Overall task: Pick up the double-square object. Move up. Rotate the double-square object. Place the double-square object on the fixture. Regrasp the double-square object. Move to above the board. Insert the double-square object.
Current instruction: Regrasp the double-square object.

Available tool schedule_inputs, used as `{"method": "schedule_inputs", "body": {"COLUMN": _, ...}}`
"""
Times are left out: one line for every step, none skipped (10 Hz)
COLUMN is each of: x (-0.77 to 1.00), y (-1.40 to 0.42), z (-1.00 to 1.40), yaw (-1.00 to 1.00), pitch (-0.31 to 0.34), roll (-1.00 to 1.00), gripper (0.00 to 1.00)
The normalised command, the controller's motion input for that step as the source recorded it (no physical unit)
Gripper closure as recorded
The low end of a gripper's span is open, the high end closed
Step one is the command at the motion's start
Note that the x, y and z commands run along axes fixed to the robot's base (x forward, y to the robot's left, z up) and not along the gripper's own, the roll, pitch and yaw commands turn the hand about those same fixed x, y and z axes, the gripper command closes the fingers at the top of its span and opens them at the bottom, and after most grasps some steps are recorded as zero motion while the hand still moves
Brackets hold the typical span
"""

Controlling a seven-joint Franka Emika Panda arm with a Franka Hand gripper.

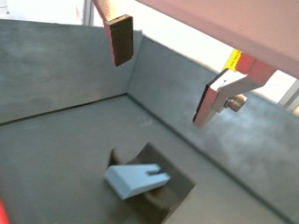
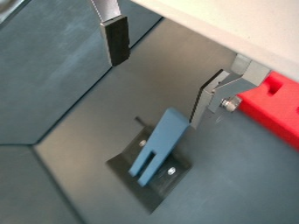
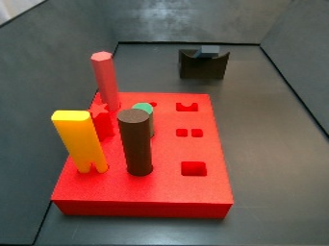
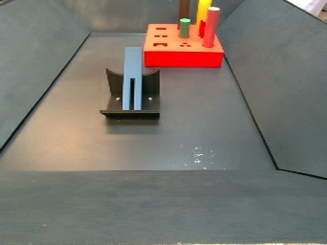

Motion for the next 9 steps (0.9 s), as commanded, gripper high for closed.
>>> {"method": "schedule_inputs", "body": {"x": 0.09, "y": -0.04, "z": -0.01, "yaw": 0.05, "pitch": 0.091, "roll": 1.00, "gripper": 0.00}}
{"method": "schedule_inputs", "body": {"x": 0.10, "y": -0.04, "z": -0.01, "yaw": 0.06, "pitch": 0.110, "roll": 1.00, "gripper": 0.00}}
{"method": "schedule_inputs", "body": {"x": 0.11, "y": -0.05, "z": -0.01, "yaw": 0.08, "pitch": 0.134, "roll": 1.00, "gripper": 0.00}}
{"method": "schedule_inputs", "body": {"x": 0.12, "y": -0.05, "z": -0.01, "yaw": 0.10, "pitch": 0.166, "roll": 1.00, "gripper": 0.00}}
{"method": "schedule_inputs", "body": {"x": 0.12, "y": -0.05, "z": -0.01, "yaw": 0.13, "pitch": 0.193, "roll": 1.00, "gripper": 0.00}}
{"method": "schedule_inputs", "body": {"x": 0.12, "y": -0.05, "z": -0.01, "yaw": 0.17, "pitch": 0.220, "roll": 1.00, "gripper": 0.00}}
{"method": "schedule_inputs", "body": {"x": 0.12, "y": -0.06, "z": -0.01, "yaw": 0.21, "pitch": 0.209, "roll": 0.81, "gripper": 0.00}}
{"method": "schedule_inputs", "body": {"x": 0.12, "y": -0.06, "z": -0.01, "yaw": 0.22, "pitch": 0.194, "roll": 0.69, "gripper": 0.00}}
{"method": "schedule_inputs", "body": {"x": 0.13, "y": -0.06, "z": -0.02, "yaw": 0.24, "pitch": 0.146, "roll": 0.40, "gripper": 0.00}}
